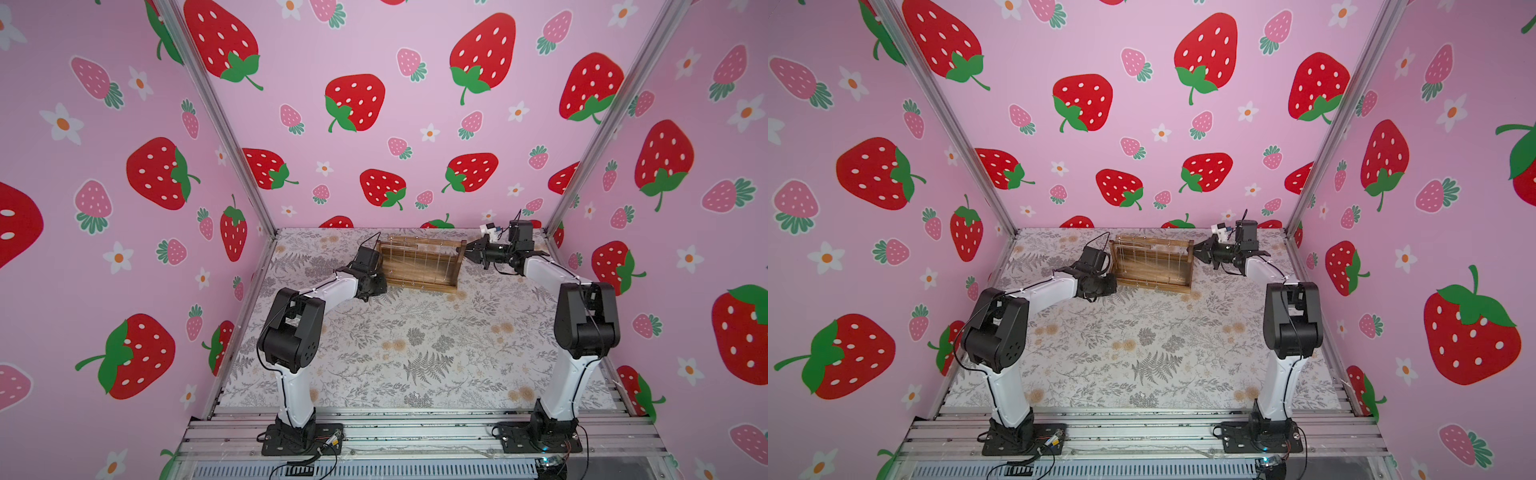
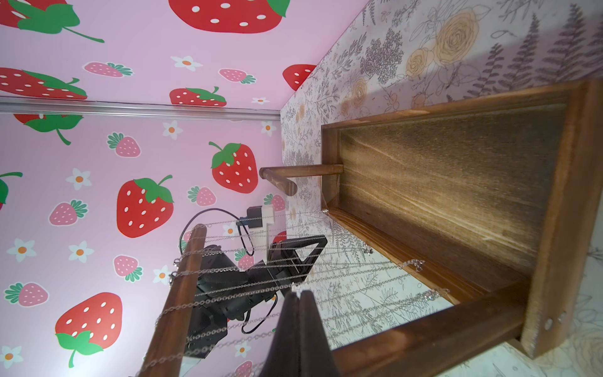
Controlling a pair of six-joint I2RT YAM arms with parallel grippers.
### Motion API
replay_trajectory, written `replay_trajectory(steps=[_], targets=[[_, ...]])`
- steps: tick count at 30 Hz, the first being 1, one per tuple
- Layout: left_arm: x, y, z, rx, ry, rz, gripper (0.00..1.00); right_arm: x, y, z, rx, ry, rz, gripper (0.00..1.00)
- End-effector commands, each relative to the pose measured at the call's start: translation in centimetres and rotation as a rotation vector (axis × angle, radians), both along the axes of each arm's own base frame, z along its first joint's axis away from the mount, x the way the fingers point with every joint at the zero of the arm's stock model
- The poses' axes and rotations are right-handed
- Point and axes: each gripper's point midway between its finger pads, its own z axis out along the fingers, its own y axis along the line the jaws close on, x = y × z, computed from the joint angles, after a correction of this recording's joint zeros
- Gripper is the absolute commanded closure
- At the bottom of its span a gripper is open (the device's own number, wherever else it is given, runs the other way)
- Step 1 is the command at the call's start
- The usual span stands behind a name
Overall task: Take the necklace off the jewelry display stand
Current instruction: Adjust the stand at the center of the board, then take off the necklace from the stand.
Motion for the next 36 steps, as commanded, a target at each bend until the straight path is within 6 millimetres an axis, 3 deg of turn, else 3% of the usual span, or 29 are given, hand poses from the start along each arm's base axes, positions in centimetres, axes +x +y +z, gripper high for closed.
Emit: replay_trajectory(steps=[1,7,12,16,20,22,24,26,30,34,36], targets=[[0.5,0.1,1.8,-0.022,-0.029,0.008,1.00,-1.2,0.5,1.5,0.009,-0.042,0.011,1.00],[-0.8,0.7,3.7,-0.057,-0.071,0.010,1.00,-3.0,0.9,1.3,0.008,-0.030,0.019,1.00],[-2.7,0.6,8.0,-0.142,-0.155,0.005,1.00,-4.0,0.3,0.9,-0.029,-0.019,-0.010,1.00],[-4.1,-0.2,12.3,-0.230,-0.225,-0.039,1.00,-4.6,-3.6,0.7,-0.130,-0.034,-0.172,1.00],[-5.2,-0.6,16.7,-0.294,-0.332,-0.100,1.00,-7.3,-7.6,1.8,-0.404,-0.107,-0.302,1.00],[-5.7,-0.7,18.6,-0.309,-0.398,-0.137,0.93,-9.4,-8.1,2.6,-0.500,-0.156,-0.336,0.93],[-5.9,-0.8,20.1,-0.300,-0.462,-0.175,0.79,-11.6,-7.6,2.8,-0.557,-0.213,-0.322,0.79],[-5.8,-0.5,20.8,-0.271,-0.502,-0.190,0.58,-14.1,-6.8,2.3,-0.625,-0.268,-0.287,0.75],[-4.8,-1.1,20.8,-0.249,-0.538,-0.243,0.46,-18.0,-6.3,0.2,-0.702,-0.326,-0.230,0.71],[-3.1,-1.8,19.9,-0.227,-0.534,-0.269,0.46,-20.7,-7.5,-2.4,-0.732,-0.373,-0.244,0.68],[-2.1,-2.1,19.1,-0.211,-0.533,-0.274,0.54,-21.4,-7.3,-4.1,-0.723,-0.418,-0.221,0.66]])
